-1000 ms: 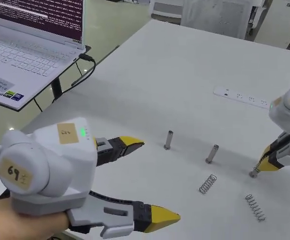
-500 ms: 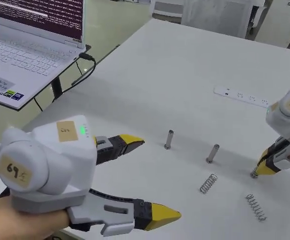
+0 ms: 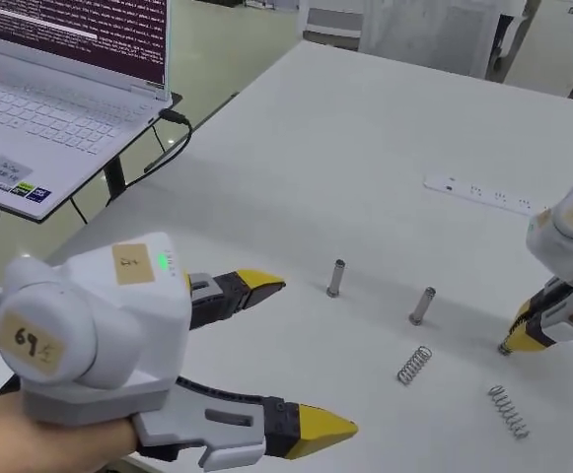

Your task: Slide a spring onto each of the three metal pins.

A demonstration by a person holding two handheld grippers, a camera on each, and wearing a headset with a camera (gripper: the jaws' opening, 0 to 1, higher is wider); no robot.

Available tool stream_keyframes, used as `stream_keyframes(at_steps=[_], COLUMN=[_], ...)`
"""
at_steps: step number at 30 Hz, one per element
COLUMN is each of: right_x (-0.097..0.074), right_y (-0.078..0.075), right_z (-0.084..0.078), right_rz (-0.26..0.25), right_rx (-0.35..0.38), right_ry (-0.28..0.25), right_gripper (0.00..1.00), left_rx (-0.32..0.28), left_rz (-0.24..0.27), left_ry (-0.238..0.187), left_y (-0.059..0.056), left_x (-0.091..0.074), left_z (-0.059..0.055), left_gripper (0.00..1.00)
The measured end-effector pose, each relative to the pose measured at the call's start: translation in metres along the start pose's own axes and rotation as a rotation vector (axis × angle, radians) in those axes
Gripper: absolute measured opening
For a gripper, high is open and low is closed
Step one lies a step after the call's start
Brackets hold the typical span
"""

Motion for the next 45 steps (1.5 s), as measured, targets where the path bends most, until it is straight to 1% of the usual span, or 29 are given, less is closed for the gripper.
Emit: stream_keyframes(at_steps=[2, 4, 6, 9, 15, 20, 26, 28, 32, 34, 37, 45], right_x=[-0.001, -0.002, -0.004, -0.005, -0.010, -0.018, -0.026, -0.029, -0.032, -0.035, -0.039, -0.048], right_y=[0.000, 0.000, 0.001, 0.001, 0.002, 0.002, 0.003, 0.004, 0.007, 0.009, 0.011, 0.019], right_z=[0.000, -0.001, -0.002, -0.003, -0.003, -0.003, -0.006, -0.006, -0.007, -0.007, -0.008, -0.016], right_rz=[0.004, -0.005, -0.002, -0.012, -0.025, -0.036, -0.054, -0.057, -0.065, -0.071, -0.080, -0.101], right_rx=[0.006, 0.007, 0.018, 0.023, 0.038, 0.046, 0.066, 0.078, 0.087, 0.096, 0.102, 0.130], right_ry=[-0.003, -0.011, -0.023, -0.028, -0.051, -0.067, -0.085, -0.102, -0.108, -0.122, -0.129, -0.146], right_gripper=[0.10, 0.12, 0.14, 0.17, 0.19, 0.19, 0.19, 0.19, 0.19, 0.19, 0.19, 0.19], left_rx=[0.001, 0.004, 0.004, 0.006, 0.009, 0.015, 0.024, 0.026, 0.030, 0.032, 0.035, 0.046], left_rz=[-0.001, -0.002, -0.004, -0.006, -0.010, -0.013, -0.020, -0.022, -0.028, -0.029, -0.033, -0.043], left_ry=[0.001, 0.003, 0.004, 0.007, 0.007, 0.009, 0.006, 0.006, 0.008, 0.008, 0.008, 0.006], left_y=[0.000, -0.001, -0.001, -0.002, -0.004, -0.004, -0.005, -0.005, -0.006, -0.007, -0.007, -0.008], left_x=[0.000, 0.000, 0.000, 0.000, 0.001, 0.001, 0.002, 0.002, 0.003, 0.003, 0.003, 0.003], left_z=[0.000, 0.001, 0.001, 0.002, 0.002, 0.003, 0.006, 0.006, 0.006, 0.006, 0.007, 0.009], left_gripper=[0.74, 0.74, 0.74, 0.74, 0.74, 0.73, 0.73, 0.73, 0.73, 0.73, 0.73, 0.73])
Point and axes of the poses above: the centre of the closed fingertips' face, and the gripper's own axes: x roughly forward along the fingers, y roughly to its left, z roughly out of its top, the point moved 8 cm from there along -x, roughly backward along the fingers, and after that the axes turned 10 degrees about -z, right-handed, at the moved point
